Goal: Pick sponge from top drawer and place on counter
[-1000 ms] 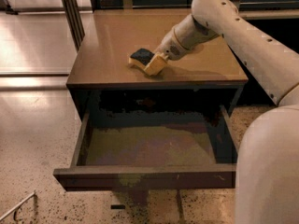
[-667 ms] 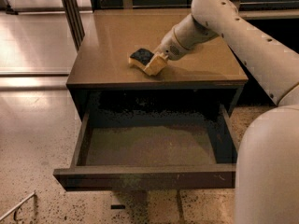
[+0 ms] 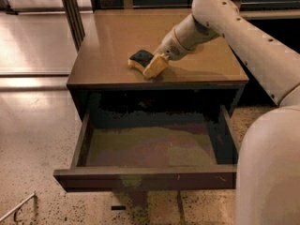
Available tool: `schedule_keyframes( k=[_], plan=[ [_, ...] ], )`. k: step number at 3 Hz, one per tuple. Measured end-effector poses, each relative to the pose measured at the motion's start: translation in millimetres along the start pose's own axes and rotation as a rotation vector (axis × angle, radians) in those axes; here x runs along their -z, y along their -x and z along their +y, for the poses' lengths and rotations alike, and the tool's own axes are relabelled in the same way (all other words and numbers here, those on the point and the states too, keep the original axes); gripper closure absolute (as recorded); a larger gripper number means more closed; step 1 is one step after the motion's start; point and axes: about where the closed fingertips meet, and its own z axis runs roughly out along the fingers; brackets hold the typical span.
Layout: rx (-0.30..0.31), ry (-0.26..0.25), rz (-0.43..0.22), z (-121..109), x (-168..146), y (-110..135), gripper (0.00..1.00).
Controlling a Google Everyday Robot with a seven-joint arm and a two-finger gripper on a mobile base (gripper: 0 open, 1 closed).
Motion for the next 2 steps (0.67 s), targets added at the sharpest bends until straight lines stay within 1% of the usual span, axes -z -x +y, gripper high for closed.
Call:
schedule_keyframes(
  k=[1,2],
  plan=[
    [0.000,0.000,0.000,0.0,-0.1,0.0,0.00],
    [0.000,0.000,0.000,0.0,-0.1,0.0,0.00]
  ],
)
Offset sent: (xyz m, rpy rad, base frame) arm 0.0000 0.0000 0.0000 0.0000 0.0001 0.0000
